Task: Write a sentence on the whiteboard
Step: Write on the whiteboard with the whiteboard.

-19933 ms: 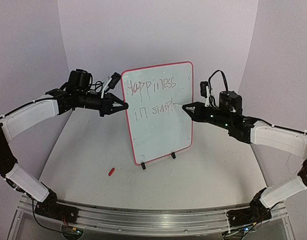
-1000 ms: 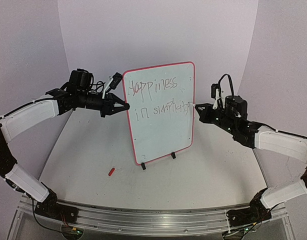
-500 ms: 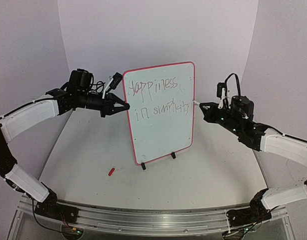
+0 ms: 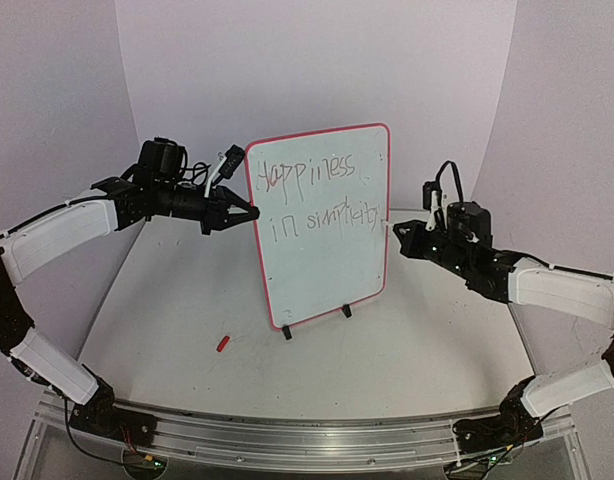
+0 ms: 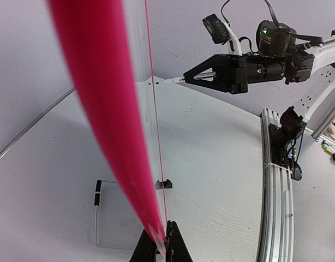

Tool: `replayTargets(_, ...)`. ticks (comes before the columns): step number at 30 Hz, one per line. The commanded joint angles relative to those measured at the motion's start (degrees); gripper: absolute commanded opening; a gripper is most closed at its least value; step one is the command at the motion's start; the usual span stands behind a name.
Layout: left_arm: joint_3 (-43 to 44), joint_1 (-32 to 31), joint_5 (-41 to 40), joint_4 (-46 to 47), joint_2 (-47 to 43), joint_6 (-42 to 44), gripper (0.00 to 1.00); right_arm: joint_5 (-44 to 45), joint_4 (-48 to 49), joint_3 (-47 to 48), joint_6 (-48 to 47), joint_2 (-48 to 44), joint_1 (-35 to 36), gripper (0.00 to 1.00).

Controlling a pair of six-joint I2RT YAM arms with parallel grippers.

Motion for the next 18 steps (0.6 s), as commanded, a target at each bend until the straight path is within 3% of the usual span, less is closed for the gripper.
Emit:
replayTargets(1, -1.6, -1.0, -2.2, -11.4, 1.8, 3.3, 0.00, 0.9, 2.6, 0.9, 0.4, 1.8, 0.2, 0.00)
replayTargets(18, -1.6, -1.1, -2.1, -11.3, 2.1, 3.4, 0.00, 0.8, 4.3, 1.6, 0.3, 3.3, 0.2, 0.00)
